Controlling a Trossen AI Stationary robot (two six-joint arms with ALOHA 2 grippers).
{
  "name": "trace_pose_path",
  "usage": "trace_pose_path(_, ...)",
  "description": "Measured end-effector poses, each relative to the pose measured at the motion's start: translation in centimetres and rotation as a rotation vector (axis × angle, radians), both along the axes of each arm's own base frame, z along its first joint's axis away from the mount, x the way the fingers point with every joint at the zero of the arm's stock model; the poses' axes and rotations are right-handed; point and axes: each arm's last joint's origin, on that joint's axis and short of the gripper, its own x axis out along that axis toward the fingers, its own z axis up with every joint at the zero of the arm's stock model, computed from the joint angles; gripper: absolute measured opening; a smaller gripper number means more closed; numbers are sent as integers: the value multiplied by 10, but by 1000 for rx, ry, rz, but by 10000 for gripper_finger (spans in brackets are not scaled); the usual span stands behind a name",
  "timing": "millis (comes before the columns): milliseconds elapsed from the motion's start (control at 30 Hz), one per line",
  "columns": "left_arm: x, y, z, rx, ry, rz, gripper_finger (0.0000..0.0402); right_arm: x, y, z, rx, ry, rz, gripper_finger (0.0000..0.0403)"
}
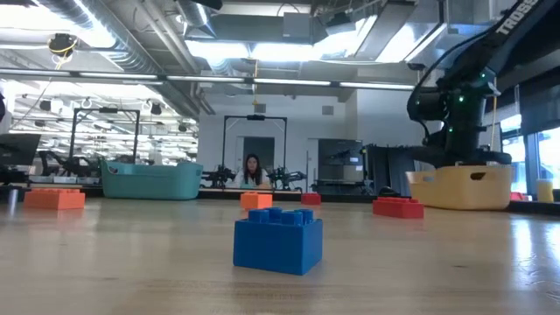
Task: Sort & place blocks by color
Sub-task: Put the orange game piece into the yellow bin
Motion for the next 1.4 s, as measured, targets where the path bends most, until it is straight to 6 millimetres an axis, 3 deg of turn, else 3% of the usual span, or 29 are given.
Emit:
trace_pose_path(167, 0, 0, 0, -2, 0, 1, 0, 1, -1, -1, 2, -4, -18, 194)
trace_pose_path(300, 0, 0, 0, 1, 1, 0, 0, 1, -1, -1, -3, -9, -21, 208)
trace_pose_path(667, 0, 0, 0, -8, -3, 2, 0, 7, -5, 14, 47, -68, 29, 150)
trace_pose_path(1000, 0, -2, 0, -33, -14, 6, 0, 24, -23, 66, -26, -99, 98, 70)
trace_pose_path(1133, -1, 0, 0, -118, -73, 120, 2, 32, -28, 95, -56, -126, 163, 39)
trace_pose_path(1400, -2, 7, -2, -203, -108, 219, 52, 48, -33, 157, -201, -192, 276, 4)
